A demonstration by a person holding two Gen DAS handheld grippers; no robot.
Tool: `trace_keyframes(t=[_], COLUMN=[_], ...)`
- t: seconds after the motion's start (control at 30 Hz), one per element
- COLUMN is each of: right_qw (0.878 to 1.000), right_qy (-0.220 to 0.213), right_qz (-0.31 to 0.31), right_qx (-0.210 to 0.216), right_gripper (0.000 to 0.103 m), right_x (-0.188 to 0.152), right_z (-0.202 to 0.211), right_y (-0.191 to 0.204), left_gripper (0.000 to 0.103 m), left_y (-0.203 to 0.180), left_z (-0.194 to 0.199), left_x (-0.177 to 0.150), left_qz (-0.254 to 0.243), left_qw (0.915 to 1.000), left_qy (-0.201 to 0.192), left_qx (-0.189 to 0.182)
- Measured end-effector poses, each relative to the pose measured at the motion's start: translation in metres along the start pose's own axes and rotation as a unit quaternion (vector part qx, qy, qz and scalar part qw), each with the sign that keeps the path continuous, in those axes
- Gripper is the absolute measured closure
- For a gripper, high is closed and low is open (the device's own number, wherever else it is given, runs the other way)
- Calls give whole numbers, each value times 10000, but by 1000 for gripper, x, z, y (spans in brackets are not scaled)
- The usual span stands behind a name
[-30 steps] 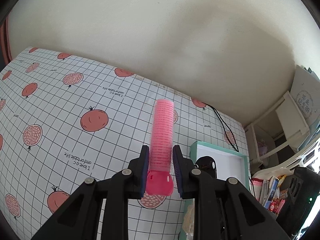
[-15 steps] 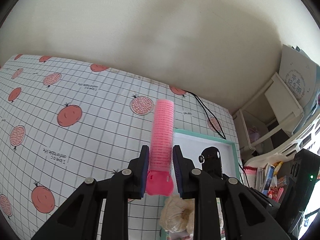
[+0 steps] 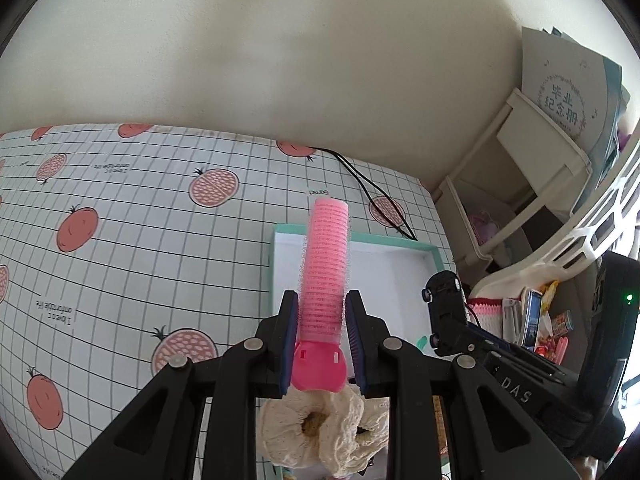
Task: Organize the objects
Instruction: 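Lift the roller and car and carry both over the tray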
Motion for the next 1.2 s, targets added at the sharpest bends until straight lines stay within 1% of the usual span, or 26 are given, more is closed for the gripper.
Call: trace_keyframes(t=[0.17,0.33,0.57,0.73,1.03,1.2], right_qw=[9999,9997,9991,9991,9991,9989], right_qy=[72,172,348,360,353,372], right_qz=[19,56,101,84,116,154], right_qx=[-97,-165,-220,-225,-221,-242], right_gripper=[74,74,74,74,74,74], right_x=[-4,-10,-20,-21,-21,-22], right_z=[-7,-16,-29,-29,-27,-29], right_y=[-6,-6,-6,-6,-4,-2], left_gripper=[78,78,78,78,78,78], left_y=[-5,-4,6,3,-6,-6], left_z=[-10,-15,-29,-37,-39,-42], left_x=[-5,-3,-8,-13,-14,-15], left_qz=[-42,-44,-20,-26,-120,-85], left_qw=[9999,9996,9997,9998,9998,9998], left_qy=[-11,-161,-163,-91,-72,-56], left_qx=[-149,-222,-154,-147,-153,-168])
Point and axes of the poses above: each gripper's, at about its wrist camera, not at the fingertips, and z roughly against the way its jaws point, y to its left, x to its top, the point moved 9 cm from there along -z, roughly the way its jaws point, and after that the axes turned 13 degrees about -x, right-handed, at the moved point
